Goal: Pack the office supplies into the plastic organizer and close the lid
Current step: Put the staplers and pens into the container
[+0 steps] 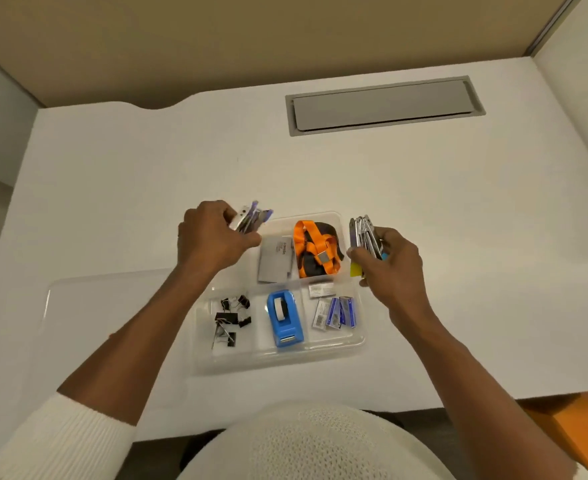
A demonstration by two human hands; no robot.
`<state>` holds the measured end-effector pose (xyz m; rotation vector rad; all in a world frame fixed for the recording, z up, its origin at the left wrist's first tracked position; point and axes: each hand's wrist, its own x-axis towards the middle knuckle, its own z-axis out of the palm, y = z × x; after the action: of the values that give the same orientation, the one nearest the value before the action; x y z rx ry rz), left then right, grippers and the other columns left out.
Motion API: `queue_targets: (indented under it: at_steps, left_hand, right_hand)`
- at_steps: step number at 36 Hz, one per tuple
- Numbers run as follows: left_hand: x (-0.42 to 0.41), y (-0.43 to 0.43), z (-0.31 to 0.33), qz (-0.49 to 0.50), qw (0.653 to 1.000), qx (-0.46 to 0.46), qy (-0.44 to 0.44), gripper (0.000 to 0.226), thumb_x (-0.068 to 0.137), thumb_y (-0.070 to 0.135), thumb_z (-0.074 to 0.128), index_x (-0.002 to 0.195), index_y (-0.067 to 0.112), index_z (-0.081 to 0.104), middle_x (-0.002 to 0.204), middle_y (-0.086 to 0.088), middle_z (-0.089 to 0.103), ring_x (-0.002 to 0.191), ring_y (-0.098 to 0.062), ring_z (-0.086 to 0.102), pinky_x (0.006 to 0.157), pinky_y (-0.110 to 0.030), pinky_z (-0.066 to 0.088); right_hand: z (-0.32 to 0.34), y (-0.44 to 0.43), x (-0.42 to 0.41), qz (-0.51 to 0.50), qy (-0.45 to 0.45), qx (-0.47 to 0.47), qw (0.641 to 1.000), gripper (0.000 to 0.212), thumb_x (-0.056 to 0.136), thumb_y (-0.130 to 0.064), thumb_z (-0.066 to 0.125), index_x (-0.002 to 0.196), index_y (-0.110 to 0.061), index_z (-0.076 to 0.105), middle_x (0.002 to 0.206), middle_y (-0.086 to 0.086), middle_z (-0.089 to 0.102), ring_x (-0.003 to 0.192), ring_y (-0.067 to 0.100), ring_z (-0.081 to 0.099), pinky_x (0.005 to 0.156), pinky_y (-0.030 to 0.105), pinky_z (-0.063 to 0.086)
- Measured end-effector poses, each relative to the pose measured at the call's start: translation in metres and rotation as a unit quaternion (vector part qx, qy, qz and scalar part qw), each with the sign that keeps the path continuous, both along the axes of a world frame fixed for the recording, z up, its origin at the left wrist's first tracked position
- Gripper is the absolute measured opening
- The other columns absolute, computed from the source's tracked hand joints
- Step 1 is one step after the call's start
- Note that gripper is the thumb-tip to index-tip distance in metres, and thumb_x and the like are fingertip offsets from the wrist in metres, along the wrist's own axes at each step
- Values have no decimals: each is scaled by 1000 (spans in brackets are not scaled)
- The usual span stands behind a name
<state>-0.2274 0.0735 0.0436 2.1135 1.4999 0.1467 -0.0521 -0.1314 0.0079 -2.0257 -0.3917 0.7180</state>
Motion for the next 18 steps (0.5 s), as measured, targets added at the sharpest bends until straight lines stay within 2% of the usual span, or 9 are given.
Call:
queue_targets:
  at_steps: [4,8,11,13,15,18]
  left_hand:
    - [-40,1,-21,69,997,-12,-9,24,69,27,85,72,10,68,65,-7,69,64,-29,63,56,-31,42]
    - [-54,-4,-41,76,996,-31,28,31,69,24,84,64,6,59,63,-12,63,65,-32,56,49,-28,30]
    - [-56,-3,-46,79,994,-51,58,36,70,23,85,66,9,52,72,-12,61,69,-34,62,48,-25,28]
    - [-55,-4,-44,68,993,-53,81,39,73,23,86,72,11,49,75,-7,56,70,-30,57,52,-26,35]
    - [-50,-3,-39,43,992,-49,110,38,77,25,85,84,13,50,74,0,46,75,-26,54,59,-30,40]
    - [-40,-4,-39,4,990,-32,135,28,86,24,80,90,11,55,82,-3,51,76,-25,55,63,-31,44]
  right_hand:
    - [5,17,-32,57,1,-2,998,47,83,-33,77,127,-26,62,103,-13,68,90,10,69,74,44,65]
    - [6,30,-59,89,-1,-4,996,32,84,-30,76,110,-38,59,93,-21,66,87,12,69,74,45,64]
    - [5,37,-74,110,-3,-6,994,37,85,-30,76,117,-37,58,95,-26,62,88,14,70,74,45,64]
    - [5,38,-83,125,-11,-11,992,44,86,-29,77,127,-29,60,96,-25,61,89,15,70,74,43,65]
    - [3,39,-90,142,-22,-17,989,49,87,-27,78,132,-23,59,100,-18,63,89,14,69,75,40,65]
    - [0,38,-99,163,-40,-37,985,53,88,-28,78,136,-21,56,109,-9,58,82,10,65,71,33,65]
